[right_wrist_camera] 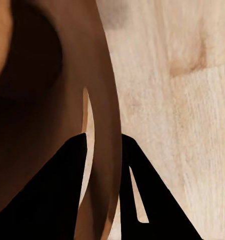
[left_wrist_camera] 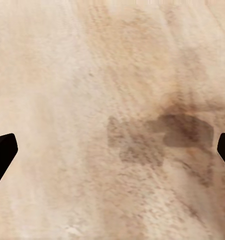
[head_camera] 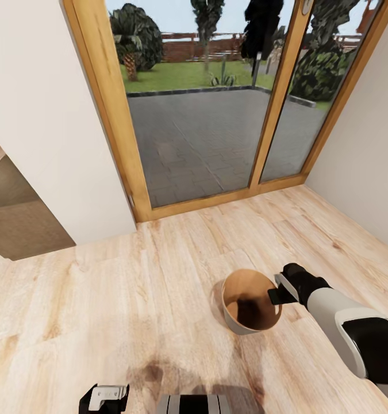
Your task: Put the three can of soda from the living room inside the tash can in the kitchen.
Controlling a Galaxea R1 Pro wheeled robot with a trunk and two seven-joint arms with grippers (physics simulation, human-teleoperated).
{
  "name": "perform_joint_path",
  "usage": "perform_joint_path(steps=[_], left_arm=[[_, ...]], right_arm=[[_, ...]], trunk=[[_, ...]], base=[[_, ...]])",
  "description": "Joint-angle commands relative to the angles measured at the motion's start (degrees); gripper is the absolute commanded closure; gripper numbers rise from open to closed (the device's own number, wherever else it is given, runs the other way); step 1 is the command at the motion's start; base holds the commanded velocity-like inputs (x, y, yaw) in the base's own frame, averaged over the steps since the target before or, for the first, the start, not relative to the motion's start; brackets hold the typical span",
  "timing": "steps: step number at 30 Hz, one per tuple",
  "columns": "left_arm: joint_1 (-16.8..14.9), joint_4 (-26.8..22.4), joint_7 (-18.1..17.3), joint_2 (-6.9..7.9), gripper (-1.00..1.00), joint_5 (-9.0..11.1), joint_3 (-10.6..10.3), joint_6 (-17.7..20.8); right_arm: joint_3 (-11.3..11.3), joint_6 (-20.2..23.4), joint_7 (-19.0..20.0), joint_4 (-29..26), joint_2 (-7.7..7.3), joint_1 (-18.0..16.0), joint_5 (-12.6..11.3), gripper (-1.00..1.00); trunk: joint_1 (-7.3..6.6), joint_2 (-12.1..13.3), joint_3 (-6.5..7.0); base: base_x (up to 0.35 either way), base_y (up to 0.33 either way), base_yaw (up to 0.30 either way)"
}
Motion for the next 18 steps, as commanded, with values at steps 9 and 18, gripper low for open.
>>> perform_joint_path(steps=[9,18], left_arm=[[0.00,0.32,0.01,0.00,-1.00,-0.21,-0.14,0.02],[0.00,0.36,0.01,0.00,-1.00,-0.28,-0.18,0.01]], right_arm=[[-1.21,-0.66,0.45,-0.15,0.28,0.07,-1.77,1.00],[-1.21,-0.66,0.45,-0.13,0.32,0.08,-1.83,1.00]], trunk=[[-0.21,0.13,1.99],[-0.44,0.26,3.98]], base=[[0.000,0.000,0.000],[0.000,0.000,0.000]])
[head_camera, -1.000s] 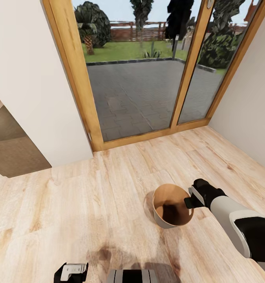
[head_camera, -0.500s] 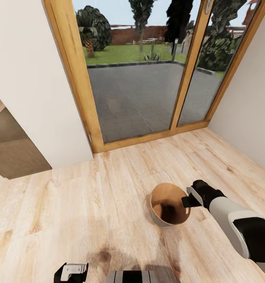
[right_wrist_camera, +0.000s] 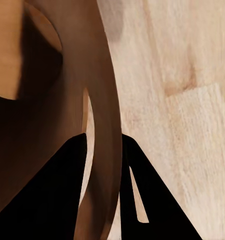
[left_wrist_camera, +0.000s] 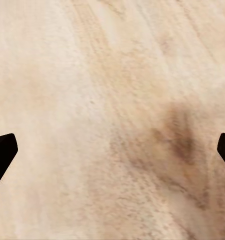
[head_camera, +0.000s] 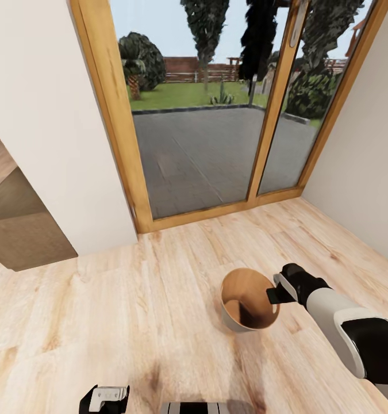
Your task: Put the three can of soda from the living room inside the tash can in the kitchen.
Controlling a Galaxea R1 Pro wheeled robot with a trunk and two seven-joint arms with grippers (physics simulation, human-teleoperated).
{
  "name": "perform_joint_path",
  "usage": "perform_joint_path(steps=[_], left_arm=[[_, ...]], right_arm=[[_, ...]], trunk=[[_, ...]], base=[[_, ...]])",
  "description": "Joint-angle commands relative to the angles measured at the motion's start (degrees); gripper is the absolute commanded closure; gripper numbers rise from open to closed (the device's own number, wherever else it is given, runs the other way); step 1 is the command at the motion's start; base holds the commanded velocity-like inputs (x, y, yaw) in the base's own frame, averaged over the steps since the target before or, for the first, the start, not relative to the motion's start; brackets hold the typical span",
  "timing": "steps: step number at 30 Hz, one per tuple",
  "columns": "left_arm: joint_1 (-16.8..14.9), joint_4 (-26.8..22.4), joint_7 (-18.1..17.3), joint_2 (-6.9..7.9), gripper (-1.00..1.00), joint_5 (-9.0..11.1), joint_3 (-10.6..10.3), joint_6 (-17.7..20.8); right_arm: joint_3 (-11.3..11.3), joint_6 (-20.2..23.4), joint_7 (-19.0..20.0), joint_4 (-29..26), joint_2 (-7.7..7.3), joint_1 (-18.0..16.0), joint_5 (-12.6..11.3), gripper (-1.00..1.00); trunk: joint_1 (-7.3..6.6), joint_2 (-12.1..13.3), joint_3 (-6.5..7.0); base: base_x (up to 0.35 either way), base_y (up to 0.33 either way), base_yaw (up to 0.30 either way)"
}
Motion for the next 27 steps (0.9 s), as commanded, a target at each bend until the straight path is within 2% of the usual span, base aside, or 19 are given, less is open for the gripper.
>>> perform_joint_path(steps=[1,27], left_arm=[[0.00,0.01,0.00,0.00,-1.00,0.00,0.00,0.00],[-0.16,0.02,0.00,0.00,-1.00,-0.10,0.09,0.08]], right_arm=[[-0.64,0.04,0.43,-0.03,0.02,0.00,-1.26,1.00],[-0.68,-0.38,0.26,-0.77,0.17,2.95,-1.21,1.00]], trunk=[[-0.03,0.01,0.23],[-0.70,0.36,5.99]], base=[[0.000,0.000,0.000],[0.000,0.000,0.000]])
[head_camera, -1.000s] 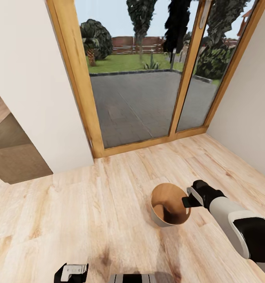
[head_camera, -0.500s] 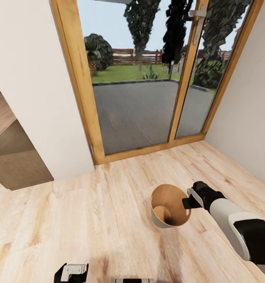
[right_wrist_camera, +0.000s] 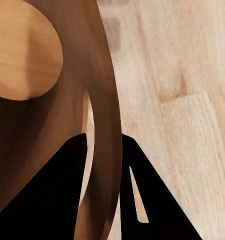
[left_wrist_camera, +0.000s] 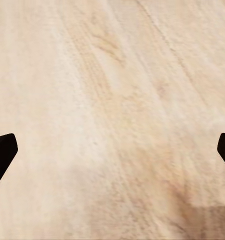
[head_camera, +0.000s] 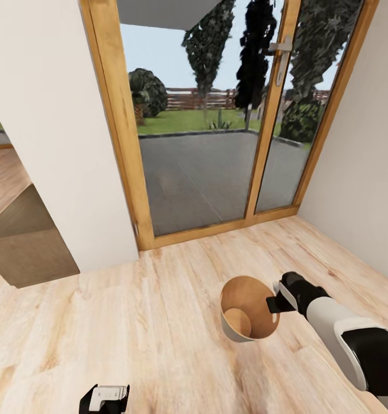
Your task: Put the three can of soda from the living room inside the tash can in the kitchen.
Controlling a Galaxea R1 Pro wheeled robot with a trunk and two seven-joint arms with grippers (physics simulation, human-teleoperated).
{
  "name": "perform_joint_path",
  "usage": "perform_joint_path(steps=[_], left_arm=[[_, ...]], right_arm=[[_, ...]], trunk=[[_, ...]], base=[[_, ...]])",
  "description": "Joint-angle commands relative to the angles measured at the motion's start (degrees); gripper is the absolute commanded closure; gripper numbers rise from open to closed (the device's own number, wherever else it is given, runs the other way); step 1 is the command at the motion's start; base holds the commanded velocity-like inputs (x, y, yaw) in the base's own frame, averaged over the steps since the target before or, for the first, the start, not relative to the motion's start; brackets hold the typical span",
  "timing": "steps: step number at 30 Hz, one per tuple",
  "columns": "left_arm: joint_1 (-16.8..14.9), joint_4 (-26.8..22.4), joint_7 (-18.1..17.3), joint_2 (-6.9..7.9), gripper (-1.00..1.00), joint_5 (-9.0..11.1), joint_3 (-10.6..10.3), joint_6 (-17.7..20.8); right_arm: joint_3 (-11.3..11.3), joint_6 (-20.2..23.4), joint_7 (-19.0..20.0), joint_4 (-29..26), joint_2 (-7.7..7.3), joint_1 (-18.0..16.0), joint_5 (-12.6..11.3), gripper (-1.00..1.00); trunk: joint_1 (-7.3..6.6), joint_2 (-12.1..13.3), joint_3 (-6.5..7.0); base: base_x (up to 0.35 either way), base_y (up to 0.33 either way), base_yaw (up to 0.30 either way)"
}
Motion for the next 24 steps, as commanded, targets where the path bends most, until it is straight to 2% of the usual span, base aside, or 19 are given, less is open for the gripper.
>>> perform_joint_path(steps=[1,16,24], left_arm=[[-0.01,0.00,0.00,0.00,-1.00,0.00,0.00,0.00],[-0.02,-0.01,-0.01,0.05,-1.00,-0.01,-0.08,0.03],[-0.02,-0.01,-0.08,0.08,-1.00,-0.01,-0.03,0.16]], right_arm=[[-0.56,0.02,0.43,-0.06,-0.01,0.15,-0.86,1.00],[-0.82,-2.06,0.66,-0.09,0.00,1.39,-1.60,1.00],[-0.71,-5.03,0.73,-0.09,0.00,3.02,-1.58,1.00]], trunk=[[-0.03,0.01,0.23],[-0.41,0.22,3.56],[-0.62,0.32,5.33]], base=[[0.000,0.000,0.000],[0.000,0.000,0.000],[0.000,0.000,0.000]])
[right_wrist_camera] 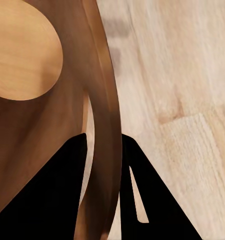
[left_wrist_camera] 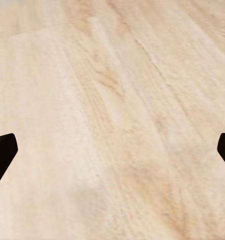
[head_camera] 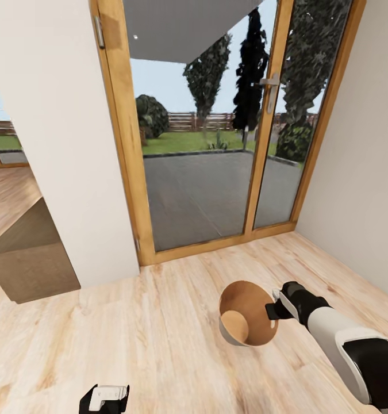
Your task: Put the three can of soda from the living room inside the tash can in the kitchen.
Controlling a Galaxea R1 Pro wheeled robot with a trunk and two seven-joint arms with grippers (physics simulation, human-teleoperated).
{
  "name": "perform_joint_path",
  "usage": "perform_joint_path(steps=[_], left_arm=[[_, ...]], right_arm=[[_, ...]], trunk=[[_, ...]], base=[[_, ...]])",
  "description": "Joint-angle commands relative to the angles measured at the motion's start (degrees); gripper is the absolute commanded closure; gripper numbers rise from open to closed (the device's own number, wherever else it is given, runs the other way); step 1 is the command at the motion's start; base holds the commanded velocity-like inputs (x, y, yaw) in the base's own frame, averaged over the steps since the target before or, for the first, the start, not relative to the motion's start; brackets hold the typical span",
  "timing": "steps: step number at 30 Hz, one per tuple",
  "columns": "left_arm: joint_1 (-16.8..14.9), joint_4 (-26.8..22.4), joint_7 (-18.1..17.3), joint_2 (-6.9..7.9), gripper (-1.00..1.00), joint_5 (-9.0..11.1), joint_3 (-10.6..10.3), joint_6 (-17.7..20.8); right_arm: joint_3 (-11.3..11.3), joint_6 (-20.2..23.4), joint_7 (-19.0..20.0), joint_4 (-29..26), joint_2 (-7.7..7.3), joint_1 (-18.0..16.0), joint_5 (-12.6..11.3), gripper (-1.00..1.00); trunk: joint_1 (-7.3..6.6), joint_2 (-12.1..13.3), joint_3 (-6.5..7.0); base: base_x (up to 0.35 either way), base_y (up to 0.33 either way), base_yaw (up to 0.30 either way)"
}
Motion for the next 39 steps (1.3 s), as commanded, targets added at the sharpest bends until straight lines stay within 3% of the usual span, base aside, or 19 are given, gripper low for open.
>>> perform_joint_path(steps=[1,6,12,16,27,39], left_arm=[[0.00,0.01,-0.04,0.00,-1.00,0.00,0.02,0.04],[-0.06,0.01,-0.15,0.00,-1.00,0.06,0.03,0.72],[-0.21,0.06,-0.21,0.00,-1.00,0.08,0.03,1.46],[-0.25,0.09,-0.84,0.03,-1.00,0.13,0.03,2.23],[-0.26,0.09,-1.79,0.09,-1.00,0.17,0.03,3.38],[-0.43,0.75,-1.85,0.31,-1.00,0.10,0.03,4.02]], right_arm=[[-0.41,-0.36,0.41,-0.08,-0.01,0.36,-0.52,1.00],[-0.38,-1.29,0.42,-0.21,-0.11,1.22,-0.47,1.00],[-0.36,-6.88,0.38,-0.24,-0.22,3.62,-0.14,1.00],[-0.37,-8.29,0.41,-0.28,-0.33,4.89,-0.04,1.00],[-0.41,-17.74,0.42,-0.24,-0.72,9.93,-0.01,1.00],[-0.30,-22.57,0.44,-0.18,-0.84,13.00,0.07,1.00]], trunk=[[-0.03,0.01,0.23],[-0.16,0.08,1.34],[-0.31,0.16,2.67],[-1.19,1.77,3.39],[-3.60,6.18,5.36],[-6.24,10.99,7.52]], base=[[0.000,0.000,0.000],[0.000,0.000,0.000],[0.000,0.000,0.000],[0.000,0.000,0.000],[0.000,0.000,0.000],[0.000,0.000,0.000]])
